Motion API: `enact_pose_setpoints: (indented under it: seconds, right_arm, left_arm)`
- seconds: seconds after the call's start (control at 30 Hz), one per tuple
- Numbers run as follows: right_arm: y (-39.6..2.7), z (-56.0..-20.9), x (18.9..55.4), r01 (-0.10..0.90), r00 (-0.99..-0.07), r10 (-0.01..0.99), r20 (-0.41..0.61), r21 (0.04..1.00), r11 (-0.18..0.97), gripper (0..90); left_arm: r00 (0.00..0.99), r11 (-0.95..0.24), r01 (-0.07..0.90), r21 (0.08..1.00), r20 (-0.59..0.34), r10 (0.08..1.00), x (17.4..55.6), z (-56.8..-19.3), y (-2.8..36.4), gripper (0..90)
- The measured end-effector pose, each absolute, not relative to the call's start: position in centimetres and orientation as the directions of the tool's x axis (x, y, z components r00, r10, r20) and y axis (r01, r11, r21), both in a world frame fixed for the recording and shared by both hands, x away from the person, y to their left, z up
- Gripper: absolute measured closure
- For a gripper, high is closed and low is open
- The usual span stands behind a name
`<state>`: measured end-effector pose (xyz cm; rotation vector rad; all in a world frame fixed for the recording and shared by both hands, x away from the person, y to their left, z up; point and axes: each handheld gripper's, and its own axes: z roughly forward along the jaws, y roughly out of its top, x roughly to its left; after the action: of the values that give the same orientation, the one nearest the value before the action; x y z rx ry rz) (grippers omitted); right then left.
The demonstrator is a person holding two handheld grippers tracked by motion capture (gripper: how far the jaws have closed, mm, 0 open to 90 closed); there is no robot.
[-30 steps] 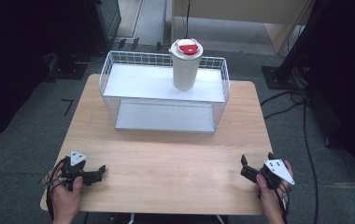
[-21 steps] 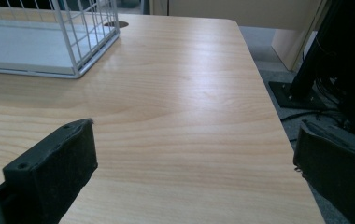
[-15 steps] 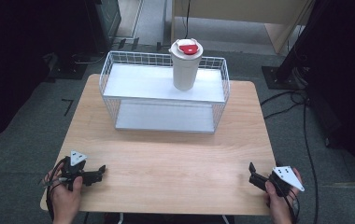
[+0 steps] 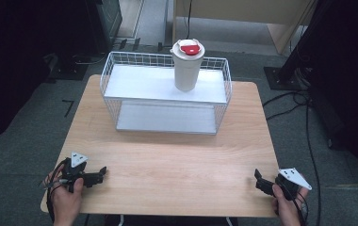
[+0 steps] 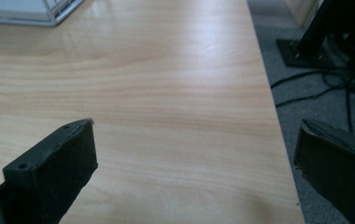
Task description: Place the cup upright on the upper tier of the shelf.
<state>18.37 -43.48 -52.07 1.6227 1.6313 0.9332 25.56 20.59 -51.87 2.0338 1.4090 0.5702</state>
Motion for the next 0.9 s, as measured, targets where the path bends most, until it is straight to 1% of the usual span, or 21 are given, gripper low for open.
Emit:
enact_pose_setpoints:
  seconds: [0.1, 0.37, 0.57, 0.9]
  right_arm:
    - [-43.59, -52.18, 18.52, 0.581, -0.063, 0.997, 0.047, 0.814, -0.002, 0.0]
    - [-43.23, -52.44, 18.84, 0.652, -0.086, 0.996, 0.014, 0.757, 0.046, 0.0]
    - [-43.25, -52.69, 19.07, 0.701, -0.099, 0.995, 0.025, 0.711, 0.051, 0.0]
    - [-43.14, -52.68, 18.67, 0.704, -0.124, 0.992, 0.027, 0.707, 0.069, 0.0]
  left_arm:
    - [0.346, -0.262, 0.684, 0.681, 0.014, 0.938, 25.56, -51.87, 20.60, 0.0]
    - [0.347, -0.263, 0.684, 0.681, 0.014, 0.938, 25.55, -51.87, 20.60, 0.0]
    - [0.347, -0.262, 0.684, 0.681, 0.013, 0.938, 25.55, -51.87, 20.60, 0.0]
    - [0.347, -0.263, 0.684, 0.681, 0.014, 0.938, 25.56, -51.87, 20.60, 0.0]
